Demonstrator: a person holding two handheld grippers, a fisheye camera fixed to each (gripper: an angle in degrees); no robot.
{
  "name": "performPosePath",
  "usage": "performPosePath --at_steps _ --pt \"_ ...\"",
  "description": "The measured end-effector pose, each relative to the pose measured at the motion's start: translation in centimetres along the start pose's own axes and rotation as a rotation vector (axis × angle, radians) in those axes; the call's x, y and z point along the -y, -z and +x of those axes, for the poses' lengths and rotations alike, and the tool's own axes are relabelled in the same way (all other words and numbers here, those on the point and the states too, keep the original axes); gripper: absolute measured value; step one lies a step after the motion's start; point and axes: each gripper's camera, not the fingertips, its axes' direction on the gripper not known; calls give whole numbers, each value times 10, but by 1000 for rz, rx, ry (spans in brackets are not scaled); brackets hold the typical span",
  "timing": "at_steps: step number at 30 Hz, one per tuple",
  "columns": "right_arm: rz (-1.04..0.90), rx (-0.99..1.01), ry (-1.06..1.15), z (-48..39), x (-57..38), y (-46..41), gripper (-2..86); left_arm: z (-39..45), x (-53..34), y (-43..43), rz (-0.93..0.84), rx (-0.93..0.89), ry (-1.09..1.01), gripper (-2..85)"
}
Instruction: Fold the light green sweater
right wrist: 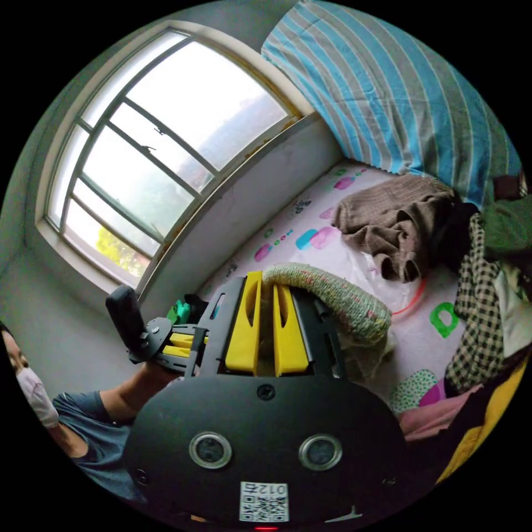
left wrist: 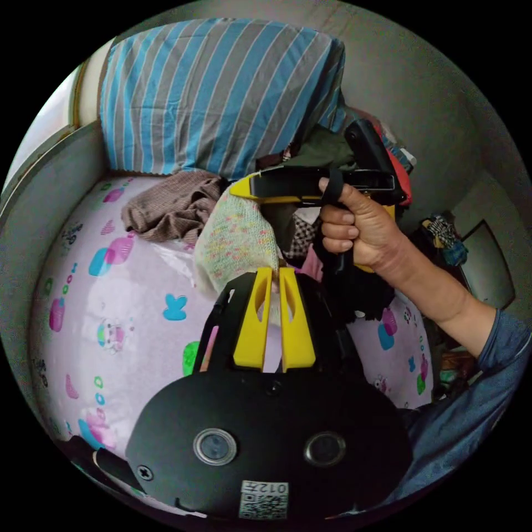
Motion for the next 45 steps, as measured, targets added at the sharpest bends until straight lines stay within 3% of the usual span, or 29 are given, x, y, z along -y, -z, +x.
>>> performPosePath --at_steps 9,16,20,25,29,35,40,45 --pt "-61 22 116 -113 83 -99 4 -32 -20 66 -20 107 94 4" --pt "-307 -139 477 -307 176 -232 28 -58 -53 144 94 207 202 5" --pt "-615 -240 638 -414 187 -390 59 -127 -123 174 37 200 464 6" --pt "-767 -158 698 -482 178 -501 51 -209 -237 166 -147 327 757 3" --pt "-875 -312 735 -476 195 -572 50 -236 -256 160 -124 322 780 3" --pt "-1021 -459 628 -408 241 -625 58 -256 -197 109 -130 328 618 6" --pt "-930 -465 450 -351 265 -649 73 -278 -145 56 -185 356 550 18" --pt "-808 -440 266 -309 279 -672 93 -287 -80 -5 -287 480 331 36"
